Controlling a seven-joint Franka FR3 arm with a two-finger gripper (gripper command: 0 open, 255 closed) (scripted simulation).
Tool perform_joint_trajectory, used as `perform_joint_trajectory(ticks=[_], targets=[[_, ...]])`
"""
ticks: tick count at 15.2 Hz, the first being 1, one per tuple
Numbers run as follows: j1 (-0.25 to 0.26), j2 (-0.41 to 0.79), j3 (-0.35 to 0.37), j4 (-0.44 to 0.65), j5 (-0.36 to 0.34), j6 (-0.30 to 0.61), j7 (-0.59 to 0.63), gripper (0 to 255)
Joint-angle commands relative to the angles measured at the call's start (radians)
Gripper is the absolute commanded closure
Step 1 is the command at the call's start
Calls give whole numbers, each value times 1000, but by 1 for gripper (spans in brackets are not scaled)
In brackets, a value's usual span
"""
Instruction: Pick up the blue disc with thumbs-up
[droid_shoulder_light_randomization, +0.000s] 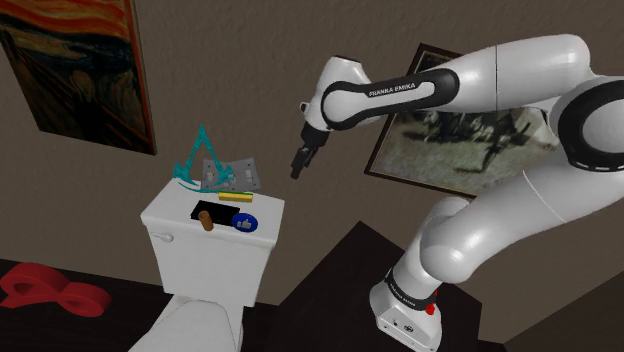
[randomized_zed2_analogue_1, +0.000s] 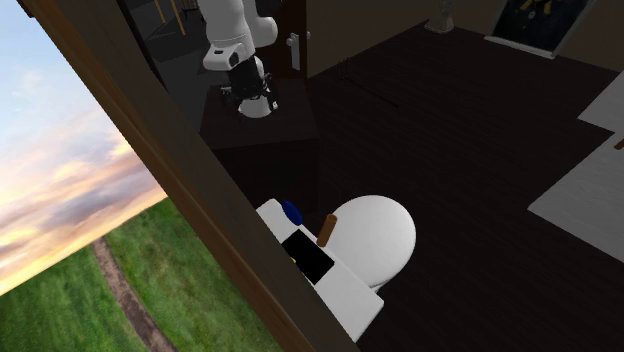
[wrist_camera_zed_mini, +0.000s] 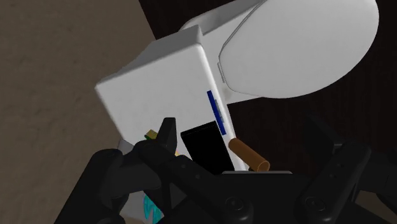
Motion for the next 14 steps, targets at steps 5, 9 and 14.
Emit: perform_joint_trajectory(ticks=[5, 9, 14], targets=[[42, 218, -4, 8, 42, 235, -93, 0], [67, 378, 0, 49, 88, 367, -167, 0], [79, 582, 26, 136, 157, 502, -267, 0]])
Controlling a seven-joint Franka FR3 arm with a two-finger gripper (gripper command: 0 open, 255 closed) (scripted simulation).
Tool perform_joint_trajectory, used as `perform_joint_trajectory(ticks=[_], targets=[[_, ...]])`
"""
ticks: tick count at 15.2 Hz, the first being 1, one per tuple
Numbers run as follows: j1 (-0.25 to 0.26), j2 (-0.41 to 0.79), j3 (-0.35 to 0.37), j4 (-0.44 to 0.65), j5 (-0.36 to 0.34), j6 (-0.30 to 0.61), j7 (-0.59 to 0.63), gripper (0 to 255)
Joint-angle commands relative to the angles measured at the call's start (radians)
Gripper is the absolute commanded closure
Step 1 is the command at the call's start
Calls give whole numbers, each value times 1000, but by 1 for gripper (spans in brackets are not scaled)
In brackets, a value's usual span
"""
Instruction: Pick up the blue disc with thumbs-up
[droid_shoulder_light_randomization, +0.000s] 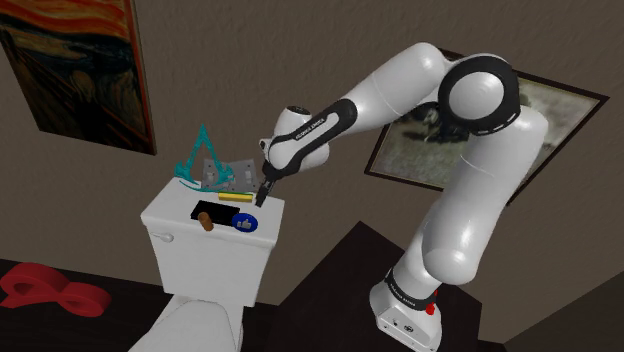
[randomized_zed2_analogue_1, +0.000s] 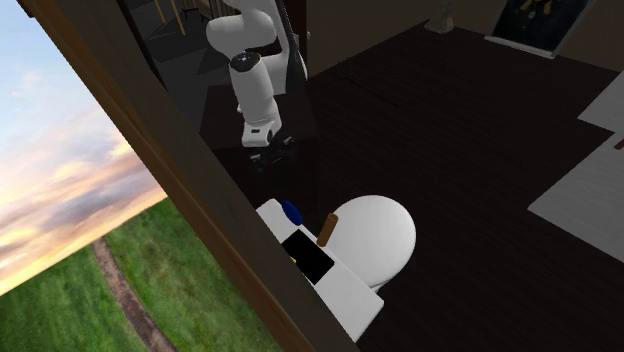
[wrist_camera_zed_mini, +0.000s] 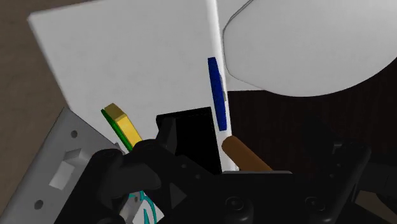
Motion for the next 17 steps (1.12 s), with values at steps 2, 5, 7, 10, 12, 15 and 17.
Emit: perform_joint_trajectory(ticks=[2, 5, 7, 10, 12, 15, 17], targets=[[-3, 125, 24, 64, 37, 73, -61, 0], [-12, 246, 53, 140, 56, 131, -105, 0], [-16, 326, 70, 195, 59, 163, -128, 0], [-23, 366, 80, 212, 64, 189, -139, 0], [-28, 393, 87, 220, 70, 208, -147, 0], [-39, 442, 100, 235, 78, 242, -160, 0], [-39, 442, 100, 235, 78, 242, -159, 0]])
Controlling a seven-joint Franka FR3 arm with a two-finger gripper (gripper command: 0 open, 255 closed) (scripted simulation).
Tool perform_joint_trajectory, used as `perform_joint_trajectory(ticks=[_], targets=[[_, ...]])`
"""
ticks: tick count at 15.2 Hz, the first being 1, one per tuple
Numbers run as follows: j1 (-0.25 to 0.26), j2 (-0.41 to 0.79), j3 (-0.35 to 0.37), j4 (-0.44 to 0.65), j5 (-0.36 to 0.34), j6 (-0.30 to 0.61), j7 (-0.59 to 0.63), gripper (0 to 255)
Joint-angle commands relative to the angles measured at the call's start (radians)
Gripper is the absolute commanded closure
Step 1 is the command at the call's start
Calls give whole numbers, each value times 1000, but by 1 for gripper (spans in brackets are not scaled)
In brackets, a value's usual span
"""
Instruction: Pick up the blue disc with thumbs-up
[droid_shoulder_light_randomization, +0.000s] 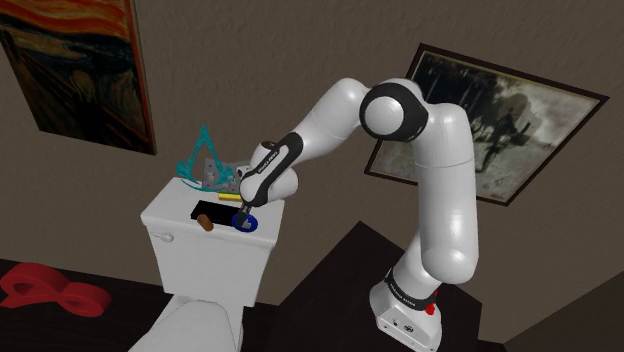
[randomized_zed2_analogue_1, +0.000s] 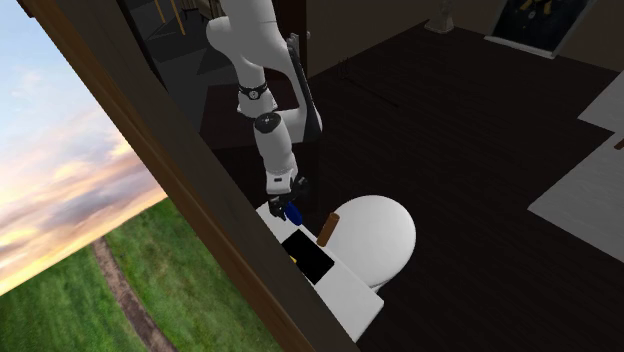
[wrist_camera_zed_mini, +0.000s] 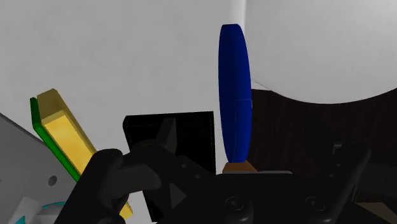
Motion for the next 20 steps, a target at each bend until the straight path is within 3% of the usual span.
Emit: perform_joint_trajectory(ticks=[1, 10, 20], targets=[[-2, 4, 2, 1, 1, 4, -2, 255], [-3, 4, 1, 2, 1, 2, -2, 255], [27, -129, -36, -33, -26, -96, 34, 255]])
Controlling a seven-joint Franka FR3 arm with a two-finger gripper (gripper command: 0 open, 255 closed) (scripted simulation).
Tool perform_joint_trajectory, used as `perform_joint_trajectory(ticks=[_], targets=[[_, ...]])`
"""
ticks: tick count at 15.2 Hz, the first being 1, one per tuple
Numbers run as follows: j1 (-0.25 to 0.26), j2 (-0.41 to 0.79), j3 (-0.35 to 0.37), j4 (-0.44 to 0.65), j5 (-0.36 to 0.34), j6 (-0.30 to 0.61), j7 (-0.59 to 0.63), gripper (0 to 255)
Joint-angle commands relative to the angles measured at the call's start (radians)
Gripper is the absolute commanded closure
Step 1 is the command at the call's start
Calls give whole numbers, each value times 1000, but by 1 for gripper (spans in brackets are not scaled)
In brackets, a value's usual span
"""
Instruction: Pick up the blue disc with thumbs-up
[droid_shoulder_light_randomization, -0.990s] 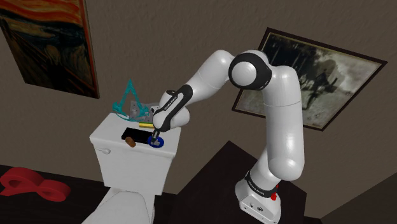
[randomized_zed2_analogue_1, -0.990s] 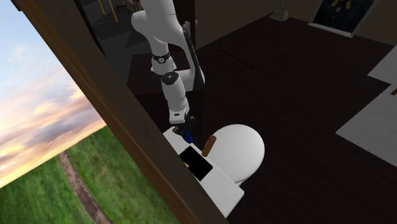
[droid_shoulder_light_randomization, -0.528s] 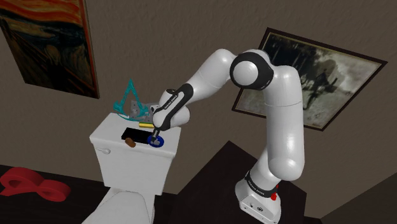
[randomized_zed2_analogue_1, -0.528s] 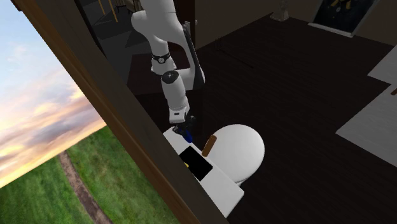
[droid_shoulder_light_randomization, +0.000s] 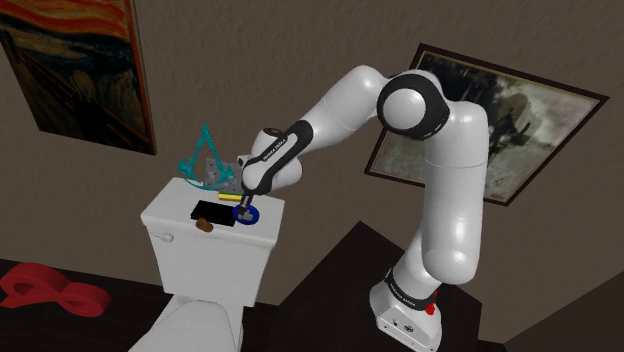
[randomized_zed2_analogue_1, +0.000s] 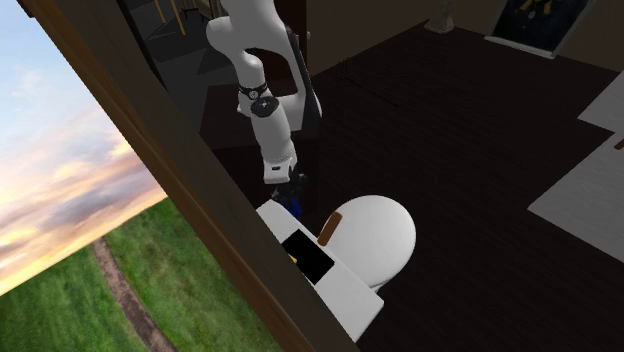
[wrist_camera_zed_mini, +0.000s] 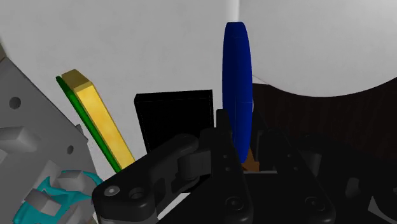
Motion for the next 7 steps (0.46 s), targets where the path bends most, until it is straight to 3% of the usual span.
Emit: perform_joint_trajectory(ticks=[1, 7], targets=[[5, -27, -8, -5, -7, -22, 7, 255], [15, -79, -22, -13, -24, -66, 26, 255]])
